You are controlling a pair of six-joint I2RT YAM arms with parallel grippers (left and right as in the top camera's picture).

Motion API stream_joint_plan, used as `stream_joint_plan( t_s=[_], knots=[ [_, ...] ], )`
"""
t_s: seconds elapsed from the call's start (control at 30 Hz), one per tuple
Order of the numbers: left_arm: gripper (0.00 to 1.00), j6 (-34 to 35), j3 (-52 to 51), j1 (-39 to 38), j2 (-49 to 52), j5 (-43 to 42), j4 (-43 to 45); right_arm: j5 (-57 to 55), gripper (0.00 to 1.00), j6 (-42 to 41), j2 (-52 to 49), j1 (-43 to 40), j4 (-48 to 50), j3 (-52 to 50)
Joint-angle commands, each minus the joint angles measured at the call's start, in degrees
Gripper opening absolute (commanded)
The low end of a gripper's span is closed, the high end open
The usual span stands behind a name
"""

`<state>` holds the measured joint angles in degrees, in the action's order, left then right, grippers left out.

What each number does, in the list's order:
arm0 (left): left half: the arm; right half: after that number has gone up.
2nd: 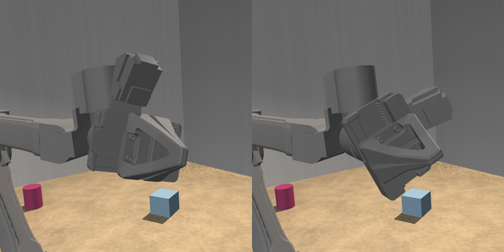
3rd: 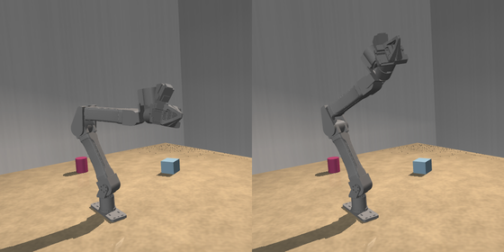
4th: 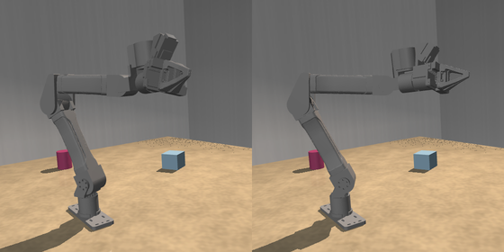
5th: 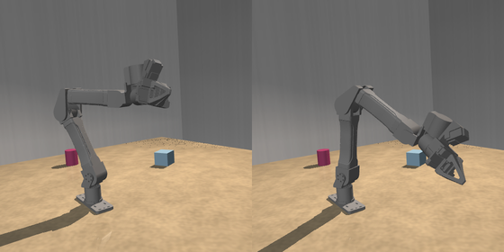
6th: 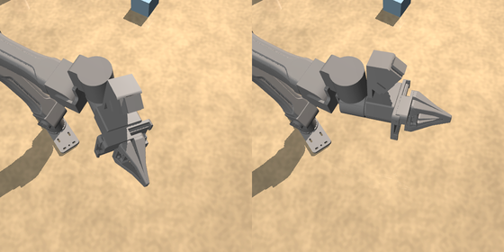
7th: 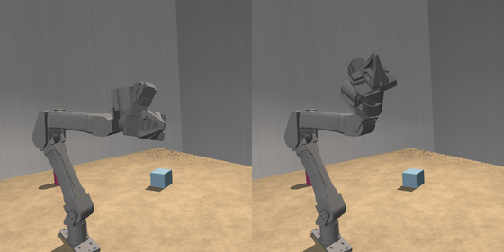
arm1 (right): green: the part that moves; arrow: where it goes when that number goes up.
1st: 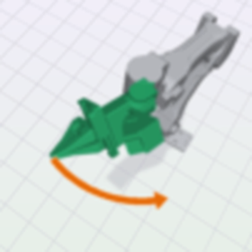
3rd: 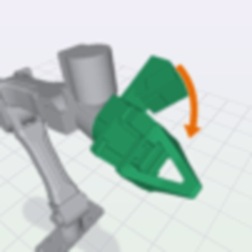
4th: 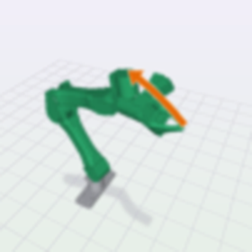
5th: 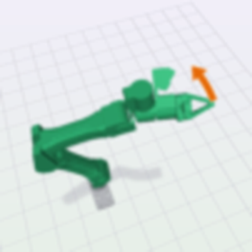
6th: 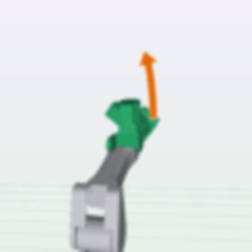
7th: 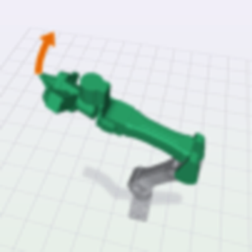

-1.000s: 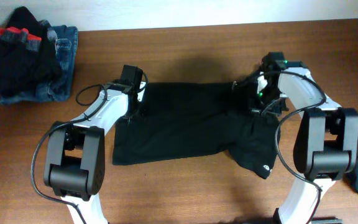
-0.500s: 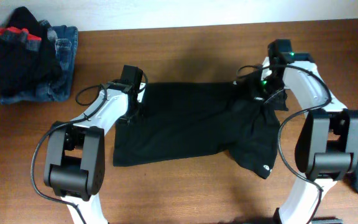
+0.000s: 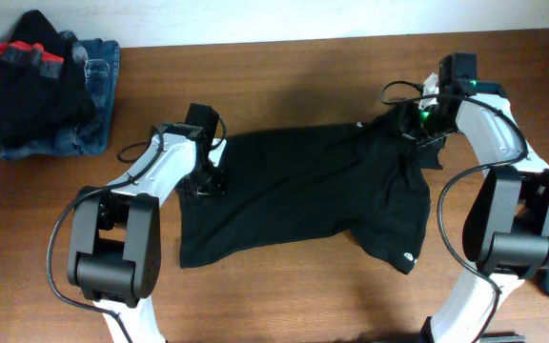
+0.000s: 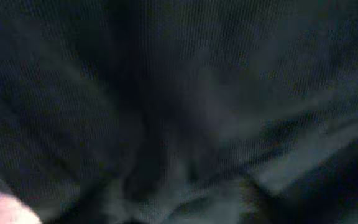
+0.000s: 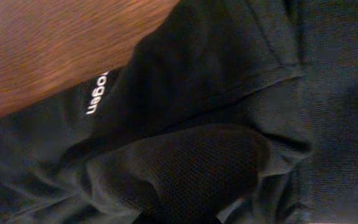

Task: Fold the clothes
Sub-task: 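Hold the shirt's top corners with both grippers, adjusting the left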

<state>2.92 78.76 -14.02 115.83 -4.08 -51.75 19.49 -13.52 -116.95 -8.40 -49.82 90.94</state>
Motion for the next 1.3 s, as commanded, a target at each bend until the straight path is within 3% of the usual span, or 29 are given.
stream_joint_plan(
  t_s=[0.0,0.37,0.9,1.27],
  knots=[
    [0.99,0.6,1.3,0.0,-2.5,-1.3,-2.6,1.8,0.04,-0.3,1.2,0.6,0.2,1.3],
    [0.99,5.7,1.2,0.0,-3.7,-4.0,-6.4,1.7,0.04,-0.3,1.2,1.3,-0.4,1.3],
    [0.99,28.1,1.0,0.1,-3.7,0.8,-7.0,1.7,0.04,-0.3,1.2,1.3,-1.9,1.3],
    [0.99,28.6,0.8,0.1,-3.2,0.6,-3.8,1.7,0.04,-0.3,1.2,1.3,-2.1,1.3]
  ],
)
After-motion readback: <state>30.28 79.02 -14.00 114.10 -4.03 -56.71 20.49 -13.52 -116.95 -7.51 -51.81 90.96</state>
